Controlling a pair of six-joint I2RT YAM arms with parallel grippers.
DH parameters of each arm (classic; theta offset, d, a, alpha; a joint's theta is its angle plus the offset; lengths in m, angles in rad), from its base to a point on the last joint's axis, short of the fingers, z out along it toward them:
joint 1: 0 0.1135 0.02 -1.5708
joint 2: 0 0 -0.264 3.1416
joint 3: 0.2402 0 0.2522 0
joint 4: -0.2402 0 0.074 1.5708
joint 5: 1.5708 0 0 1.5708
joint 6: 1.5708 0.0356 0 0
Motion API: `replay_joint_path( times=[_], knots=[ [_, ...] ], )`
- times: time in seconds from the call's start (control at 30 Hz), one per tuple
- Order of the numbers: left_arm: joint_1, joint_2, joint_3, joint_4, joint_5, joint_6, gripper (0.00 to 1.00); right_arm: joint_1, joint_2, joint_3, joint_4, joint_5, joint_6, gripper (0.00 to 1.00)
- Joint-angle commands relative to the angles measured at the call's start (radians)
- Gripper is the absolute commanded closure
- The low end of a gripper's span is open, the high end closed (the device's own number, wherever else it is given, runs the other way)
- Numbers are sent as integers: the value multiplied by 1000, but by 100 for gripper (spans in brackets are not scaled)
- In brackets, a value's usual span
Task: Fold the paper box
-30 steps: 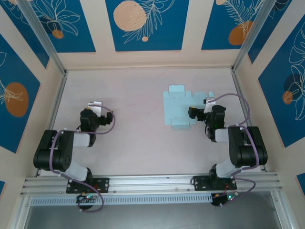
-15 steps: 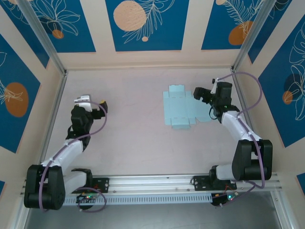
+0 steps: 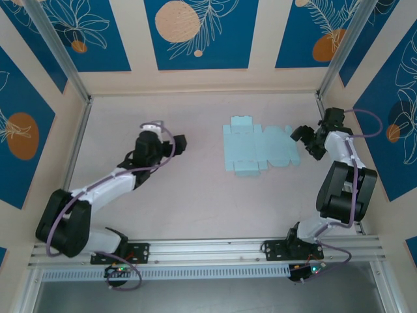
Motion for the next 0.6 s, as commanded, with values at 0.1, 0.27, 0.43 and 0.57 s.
replay_joint_path(
  times=[0.1, 0.27, 0.43, 0.57],
  knots=[
    [-85, 125, 129, -43, -19, -56, 0, 16, 83, 50, -97, -75, -20, 15],
    [-101, 169, 164, -61, -34, -60, 0, 70, 173, 102, -137, -2, -54, 14],
    [-101, 185, 184, -101, -63, -52, 0, 136, 243, 139, -170, 25, -56, 14],
    [-99, 194, 188, -109, -83, -54, 0, 204, 252, 136, -186, 29, -50, 13]
  ],
)
